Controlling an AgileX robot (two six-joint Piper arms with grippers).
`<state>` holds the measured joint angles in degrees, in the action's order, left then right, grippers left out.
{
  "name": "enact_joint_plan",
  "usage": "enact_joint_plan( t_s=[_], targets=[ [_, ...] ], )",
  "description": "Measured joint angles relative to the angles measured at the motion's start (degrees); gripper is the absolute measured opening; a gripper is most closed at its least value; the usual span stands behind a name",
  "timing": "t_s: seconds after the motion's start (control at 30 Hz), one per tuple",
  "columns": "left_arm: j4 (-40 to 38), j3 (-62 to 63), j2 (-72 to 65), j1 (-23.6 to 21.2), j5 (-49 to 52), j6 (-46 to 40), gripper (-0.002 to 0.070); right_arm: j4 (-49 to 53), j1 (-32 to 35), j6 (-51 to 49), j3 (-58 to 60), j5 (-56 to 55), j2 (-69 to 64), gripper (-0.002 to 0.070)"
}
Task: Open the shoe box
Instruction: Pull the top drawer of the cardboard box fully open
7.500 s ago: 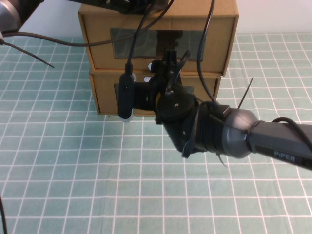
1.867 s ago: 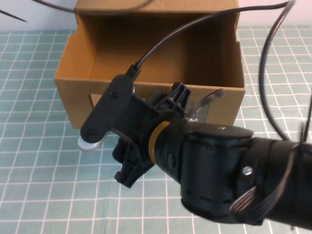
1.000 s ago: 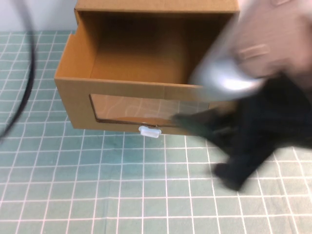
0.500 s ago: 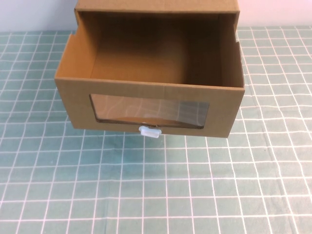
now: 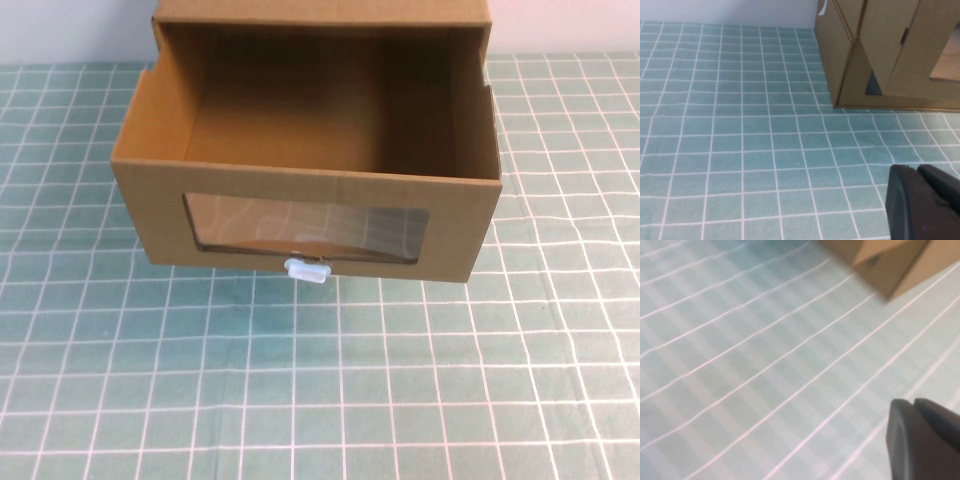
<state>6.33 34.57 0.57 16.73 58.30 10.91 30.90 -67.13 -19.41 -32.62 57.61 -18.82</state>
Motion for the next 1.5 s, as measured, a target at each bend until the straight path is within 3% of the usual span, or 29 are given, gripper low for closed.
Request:
enact_joint_plan(
  t_s=[0.27, 0.77, 0.97, 1.2, 1.33, 1.5],
  targets=[
    [0.11, -2.58, -0.28, 0.0, -0.04, 0.13, -0.0005, -13.59, 0.0, -0.63, 4.8, -2.9, 0.21, -0.0013],
    [0.64, -5.19, -0.28, 0.0, -1.52, -1.41, -0.0005, -16.38, 0.0, -0.51, 5.15, -3.32, 0.21, -0.0014],
    [3.35, -10.89, -0.38, 0.0, -18.41, -7.46, -0.0005, -16.38, 0.0, -0.43, 5.15, -3.32, 0.21, -0.0013],
    [3.9, -26.34, -0.06, 0.0, -40.06, -6.84, -0.0005, -16.5, 0.0, -0.43, 5.15, -3.32, 0.21, -0.0013],
    [3.71, -34.66, -0.03, 0.0, -43.16, -0.22, -0.0005, -16.6, 0.0, -0.43, 5.15, -3.32, 0.21, -0.0013],
    [2.46, -36.06, 0.07, 0.0, -37.12, 3.06, -0.0005, -16.58, 0.0, -0.39, 5.16, -3.32, 0.21, -0.0013]
  ],
)
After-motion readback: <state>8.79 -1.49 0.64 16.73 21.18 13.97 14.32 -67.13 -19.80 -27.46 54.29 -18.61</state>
